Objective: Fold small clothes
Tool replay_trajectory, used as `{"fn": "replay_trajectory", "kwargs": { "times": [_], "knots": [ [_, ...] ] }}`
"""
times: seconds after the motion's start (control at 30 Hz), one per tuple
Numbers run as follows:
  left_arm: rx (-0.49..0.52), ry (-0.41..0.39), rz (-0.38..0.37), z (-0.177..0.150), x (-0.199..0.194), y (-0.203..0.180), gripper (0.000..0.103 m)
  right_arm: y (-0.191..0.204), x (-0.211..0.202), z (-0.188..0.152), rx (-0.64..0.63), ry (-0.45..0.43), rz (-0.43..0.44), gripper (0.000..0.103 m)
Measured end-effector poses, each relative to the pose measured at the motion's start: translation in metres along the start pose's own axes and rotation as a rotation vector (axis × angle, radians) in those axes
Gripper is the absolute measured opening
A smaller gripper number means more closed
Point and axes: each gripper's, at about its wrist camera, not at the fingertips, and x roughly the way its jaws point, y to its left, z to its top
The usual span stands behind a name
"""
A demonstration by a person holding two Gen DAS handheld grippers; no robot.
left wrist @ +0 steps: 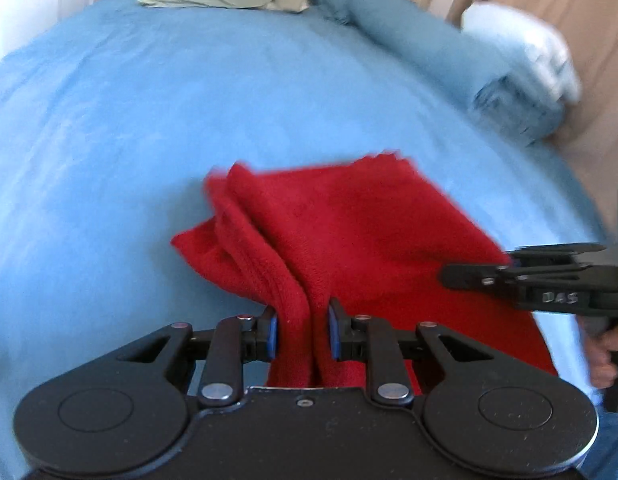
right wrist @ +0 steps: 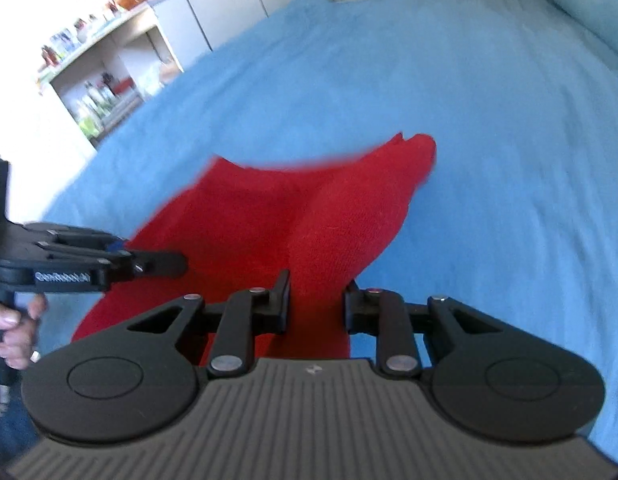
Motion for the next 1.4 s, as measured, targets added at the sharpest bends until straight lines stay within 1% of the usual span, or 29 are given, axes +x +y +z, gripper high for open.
{"fn": "replay_trajectory", "kwargs": {
  "times": [0.03,0.13,0.17,0.2,0.27,0.3,0.33,0.37,0.4,0.43,0.47,0.5,0.57,0.63,0.67,0.77,0.83,0.93,1.03,1.07,1.13,1.23,1.3,1.4],
  "knots": [
    [0.007,-0.002,0.021,-0.006,0.004,-0.001,0.028,-0.007,0.003,-0.01,0.02,0.001,0.006,0.04],
    [0.008,-0.014,0.045,-0.009,0.009,-0.003,0.032,-0.02,0.002,-0.024,0.099,-0.033,0.046,0.043],
    [0.005,-0.015,0.048,-0.008,0.011,-0.003,0.033,-0.023,0.004,-0.026,0.116,-0.035,0.051,0.046],
    [0.001,-0.013,0.054,-0.009,0.012,-0.003,0.038,-0.025,0.005,-0.027,0.125,-0.036,0.05,0.049],
    [-0.001,-0.007,0.073,-0.01,0.018,-0.005,0.049,-0.031,0.006,-0.031,0.144,-0.039,0.051,0.055],
    [0.004,-0.011,0.097,-0.011,0.017,-0.006,0.063,-0.033,0.007,-0.031,0.154,-0.04,0.053,0.058],
    [0.009,-0.018,0.13,-0.014,0.015,-0.007,0.076,-0.035,0.006,-0.032,0.163,-0.039,0.058,0.058],
    [0.01,-0.023,0.16,-0.014,0.014,-0.006,0.082,-0.032,0.009,-0.028,0.168,-0.036,0.065,0.061],
    [0.007,-0.026,0.178,-0.012,0.012,-0.006,0.086,-0.033,0.007,-0.028,0.168,-0.031,0.069,0.072],
    [0.001,-0.029,0.187,-0.012,0.007,-0.005,0.087,-0.032,0.005,-0.026,0.163,-0.029,0.059,0.079],
    [-0.008,-0.031,0.187,-0.011,0.003,-0.002,0.087,-0.031,0.0,-0.023,0.152,-0.033,0.041,0.089],
    [-0.017,-0.038,0.19,-0.009,-0.002,-0.002,0.088,-0.028,-0.007,-0.021,0.133,-0.042,0.024,0.095],
    [-0.024,-0.057,0.23,-0.004,-0.016,-0.003,0.094,-0.022,-0.019,-0.019,0.091,-0.041,-0.011,0.1],
    [-0.025,-0.088,0.29,0.005,-0.033,-0.007,0.097,-0.014,-0.034,-0.016,0.064,-0.045,-0.057,0.101],
    [-0.024,-0.103,0.302,0.004,-0.043,-0.01,0.097,-0.009,-0.044,-0.014,0.053,-0.051,-0.087,0.102],
    [-0.034,-0.168,0.315,0.013,-0.08,-0.02,0.099,0.008,-0.076,-0.009,0.02,-0.1,-0.182,0.103],
    [-0.047,-0.204,0.326,0.019,-0.111,-0.028,0.1,0.019,-0.103,-0.004,0.0,-0.137,-0.213,0.103],
    [-0.059,-0.215,0.36,0.026,-0.154,-0.042,0.101,0.04,-0.142,0.004,-0.017,-0.167,-0.252,0.103],
    [-0.078,-0.215,0.395,0.027,-0.194,-0.056,0.102,0.062,-0.183,0.008,0.007,-0.197,-0.278,0.103],
    [-0.085,-0.213,0.395,0.023,-0.207,-0.061,0.103,0.068,-0.194,0.008,0.012,-0.201,-0.282,0.103],
    [-0.101,-0.217,0.369,0.015,-0.232,-0.07,0.103,0.085,-0.22,0.007,0.016,-0.204,-0.304,0.103],
    [-0.124,-0.23,0.33,-0.002,-0.255,-0.079,0.103,0.103,-0.252,-0.001,0.042,-0.205,-0.316,0.103],
    [-0.137,-0.233,0.331,-0.015,-0.267,-0.087,0.103,0.113,-0.267,-0.008,0.062,-0.195,-0.324,0.103],
    [-0.127,-0.238,0.364,-0.036,-0.278,-0.099,0.103,0.129,-0.284,-0.023,0.058,-0.188,-0.366,0.103]
  ]
}}
